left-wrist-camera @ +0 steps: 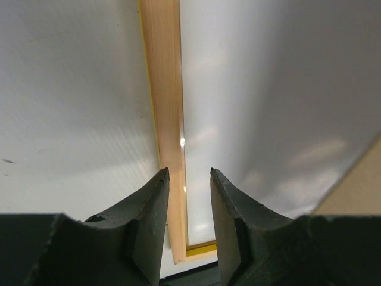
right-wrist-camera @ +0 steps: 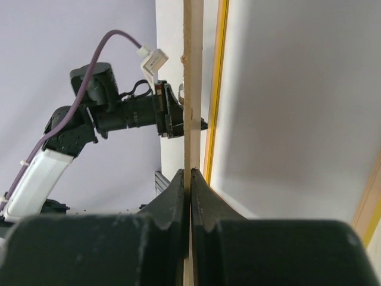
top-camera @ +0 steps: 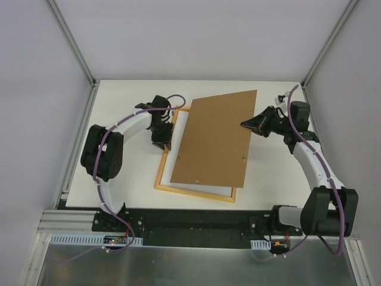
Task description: Put the photo into the frame
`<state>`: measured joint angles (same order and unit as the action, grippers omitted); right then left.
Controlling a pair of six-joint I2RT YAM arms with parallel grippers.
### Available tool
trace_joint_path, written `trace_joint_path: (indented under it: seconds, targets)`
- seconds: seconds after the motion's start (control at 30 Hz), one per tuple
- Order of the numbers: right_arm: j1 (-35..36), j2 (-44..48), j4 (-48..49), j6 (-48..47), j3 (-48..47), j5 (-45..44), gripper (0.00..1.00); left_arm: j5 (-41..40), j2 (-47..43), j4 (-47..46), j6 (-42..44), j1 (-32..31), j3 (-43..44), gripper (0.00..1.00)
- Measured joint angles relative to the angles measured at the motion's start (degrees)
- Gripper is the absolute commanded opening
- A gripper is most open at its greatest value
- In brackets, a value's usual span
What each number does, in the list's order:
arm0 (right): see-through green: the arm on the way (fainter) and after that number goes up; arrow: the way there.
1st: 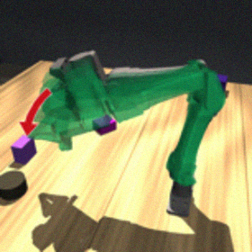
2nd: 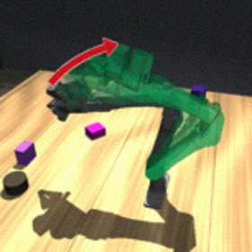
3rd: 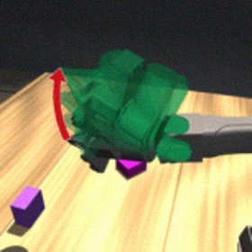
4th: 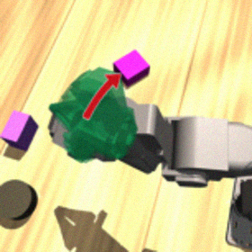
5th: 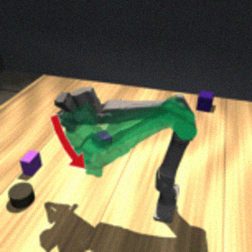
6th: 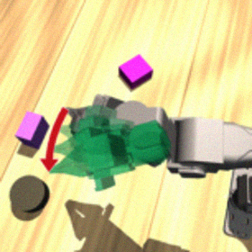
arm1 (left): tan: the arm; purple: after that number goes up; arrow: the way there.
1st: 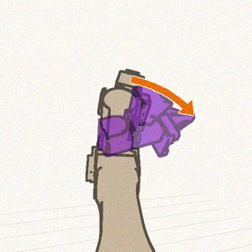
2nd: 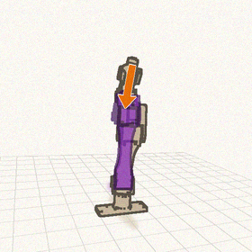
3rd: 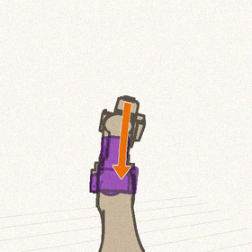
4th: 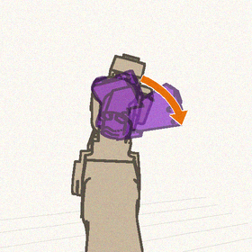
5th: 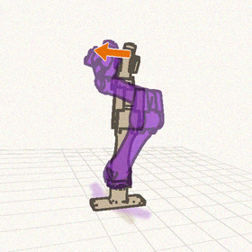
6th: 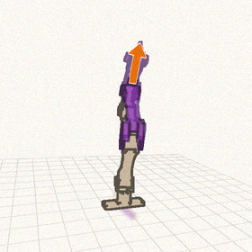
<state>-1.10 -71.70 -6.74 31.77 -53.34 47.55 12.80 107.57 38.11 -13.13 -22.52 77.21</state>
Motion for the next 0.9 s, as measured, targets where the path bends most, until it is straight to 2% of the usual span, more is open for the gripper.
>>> trace_joint_path:
  seconds: [0.1, 0.2, 0.47, 0.9]
  targets:
    - [0.24, -1.95, 5.29, 2.25, 1.97, 0.07, 0.00, 0.22, -2.08, 0.24, -1.16, 0.00, 0.37, 0.38]
    - [0.46, -3.80, 8.98, 3.56, 3.41, 0.00, 0.00, -0.26, -3.96, 0.35, -2.80, 0.00, 1.22, 0.38]
    - [2.43, -8.26, 18.49, 6.97, 6.12, -0.09, 0.00, -6.32, -5.70, 0.87, -7.67, 0.90, 2.21, 0.22]
    - [4.81, -14.36, 28.50, 10.25, 8.74, -0.17, 0.00, -9.09, 0.22, 1.14, -10.36, 1.62, 1.95, 0.13]
